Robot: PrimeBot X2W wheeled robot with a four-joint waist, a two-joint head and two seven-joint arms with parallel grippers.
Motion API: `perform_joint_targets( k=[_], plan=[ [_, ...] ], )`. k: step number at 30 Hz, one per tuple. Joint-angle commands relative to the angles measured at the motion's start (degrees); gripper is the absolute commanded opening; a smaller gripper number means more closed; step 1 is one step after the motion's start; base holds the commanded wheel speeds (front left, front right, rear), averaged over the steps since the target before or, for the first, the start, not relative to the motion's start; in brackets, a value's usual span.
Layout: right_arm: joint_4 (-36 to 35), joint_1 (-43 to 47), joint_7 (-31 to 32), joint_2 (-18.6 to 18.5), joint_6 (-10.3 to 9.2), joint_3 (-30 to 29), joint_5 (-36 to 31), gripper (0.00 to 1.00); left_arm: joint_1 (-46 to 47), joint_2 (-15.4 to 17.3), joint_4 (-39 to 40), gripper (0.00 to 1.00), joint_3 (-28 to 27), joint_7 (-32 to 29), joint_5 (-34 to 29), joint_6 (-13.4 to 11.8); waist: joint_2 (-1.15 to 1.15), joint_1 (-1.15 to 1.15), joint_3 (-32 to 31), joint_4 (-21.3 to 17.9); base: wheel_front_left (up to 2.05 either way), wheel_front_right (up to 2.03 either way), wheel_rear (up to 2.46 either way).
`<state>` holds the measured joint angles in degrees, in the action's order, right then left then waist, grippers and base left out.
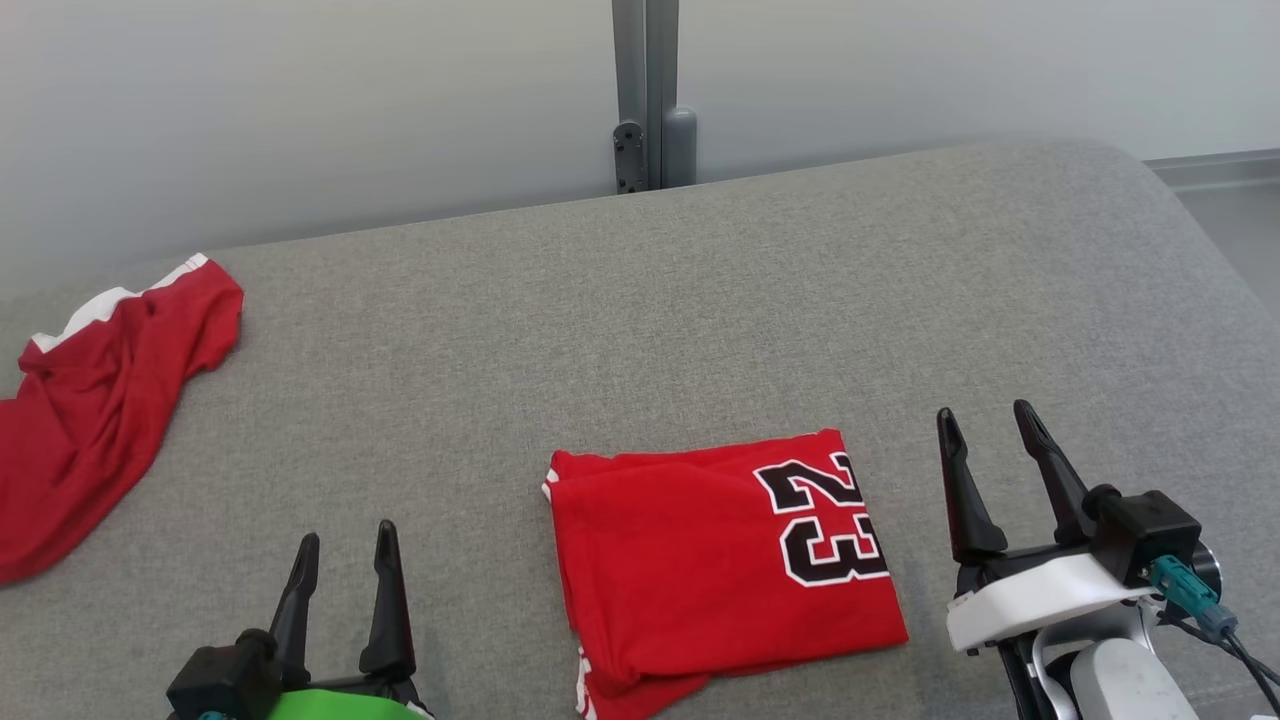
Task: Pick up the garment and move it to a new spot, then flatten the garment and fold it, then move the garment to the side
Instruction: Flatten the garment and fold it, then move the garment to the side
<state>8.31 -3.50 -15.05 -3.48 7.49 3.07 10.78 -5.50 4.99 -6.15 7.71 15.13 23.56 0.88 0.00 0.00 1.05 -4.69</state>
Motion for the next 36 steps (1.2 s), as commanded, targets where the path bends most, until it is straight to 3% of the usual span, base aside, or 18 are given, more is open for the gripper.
perform_joint_targets(
  k=[1,16,27,36],
  plan=[
    [0.1,0.9,-0.2,0.1,0.0,-0.1,-0.1,1.0,-0.6,-0.2,0.0,1.0,-0.3,0.0,-1.2,0.1,0.0,0.0,-0.1,0.2,0.0,0.0,0.0],
    [2.0,-0.5,1.7,-0.3,0.0,0.4,-0.3,1.0,-1.3,-1.2,-1.0,1.0,-1.0,0.0,-3.0,1.6,0.0,0.0,-0.7,1.3,0.0,0.0,0.0],
    [8.1,-3.1,21.5,-3.7,0.0,3.3,5.4,1.0,-0.1,-1.6,-1.5,1.0,-0.1,0.0,-3.5,2.2,0.0,0.0,1.2,2.4,0.0,0.0,0.0],
    [14.6,-8.4,26.6,-6.3,0.0,8.2,11.6,1.0,2.1,-1.8,-2.2,1.0,0.3,0.0,-3.8,2.7,0.0,0.0,5.4,5.0,0.0,0.0,0.0]
  ],
)
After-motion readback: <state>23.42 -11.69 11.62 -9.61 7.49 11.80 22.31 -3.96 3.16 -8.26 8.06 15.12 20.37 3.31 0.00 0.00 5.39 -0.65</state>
